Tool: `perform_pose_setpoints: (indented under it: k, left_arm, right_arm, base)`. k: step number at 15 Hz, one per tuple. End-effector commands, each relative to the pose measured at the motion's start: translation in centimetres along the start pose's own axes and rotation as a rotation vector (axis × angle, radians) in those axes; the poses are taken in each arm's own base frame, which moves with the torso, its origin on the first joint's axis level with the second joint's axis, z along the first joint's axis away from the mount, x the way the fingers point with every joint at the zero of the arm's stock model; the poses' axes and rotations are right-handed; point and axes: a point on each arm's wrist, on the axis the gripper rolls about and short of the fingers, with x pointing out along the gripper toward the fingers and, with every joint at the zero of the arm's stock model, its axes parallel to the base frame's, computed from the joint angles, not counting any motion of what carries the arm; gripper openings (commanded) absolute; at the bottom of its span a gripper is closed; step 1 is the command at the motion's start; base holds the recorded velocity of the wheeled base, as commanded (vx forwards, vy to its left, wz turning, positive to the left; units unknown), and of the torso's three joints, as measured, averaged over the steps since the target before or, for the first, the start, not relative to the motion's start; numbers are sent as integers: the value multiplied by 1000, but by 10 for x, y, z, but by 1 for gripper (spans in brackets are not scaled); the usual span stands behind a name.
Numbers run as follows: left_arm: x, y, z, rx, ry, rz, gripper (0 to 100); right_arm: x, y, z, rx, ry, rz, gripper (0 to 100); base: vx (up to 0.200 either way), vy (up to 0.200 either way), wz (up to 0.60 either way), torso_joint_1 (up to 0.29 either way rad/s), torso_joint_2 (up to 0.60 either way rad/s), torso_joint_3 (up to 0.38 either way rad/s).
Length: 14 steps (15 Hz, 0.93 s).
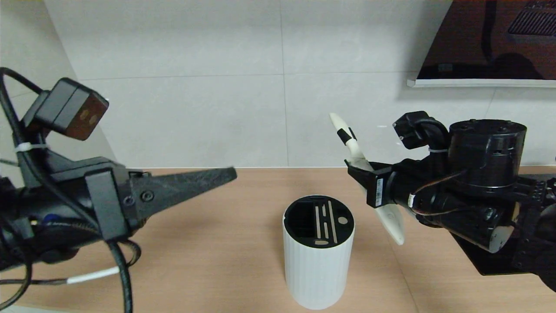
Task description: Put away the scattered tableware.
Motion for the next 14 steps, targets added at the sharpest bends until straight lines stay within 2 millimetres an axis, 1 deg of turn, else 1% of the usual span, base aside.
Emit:
perform_pose_setpoints:
  k: [1, 2, 3, 4, 6, 9, 14]
  left_arm:
    - [37, 23, -9, -105, 16, 21, 100]
    - [42, 25, -11, -109, 9, 32, 100]
    - [59, 37, -20, -129, 14, 81, 100]
    - [66, 41, -27, -139, 25, 90, 100]
    - [79, 40, -36, -178, 14, 75, 100]
    - [90, 44, -38, -213, -65, 55, 100]
    - [97, 46, -44, -222, -60, 66, 100]
  right_arm:
    - [7, 16, -1, -4, 8, 44, 0]
    - [6, 19, -3, -2, 13, 54, 0]
    - [3, 27, -7, 26, 28, 81, 0]
    - [-1, 33, -8, 39, 30, 102, 0]
    - [-12, 45, -9, 38, 31, 152, 0]
    - [-25, 57, -7, 36, 24, 205, 0]
    - [-31, 68, -12, 28, 36, 246, 0]
  base:
    - [0, 0, 0, 0, 0, 0]
    - [0, 0, 0, 0, 0, 0]
    - [0, 0, 0, 0, 0, 0]
    - [0, 0, 0, 0, 0, 0]
    - [0, 0, 0, 0, 0, 0]
    - [0, 0, 0, 0, 0, 0]
    - [0, 0, 0, 0, 0, 0]
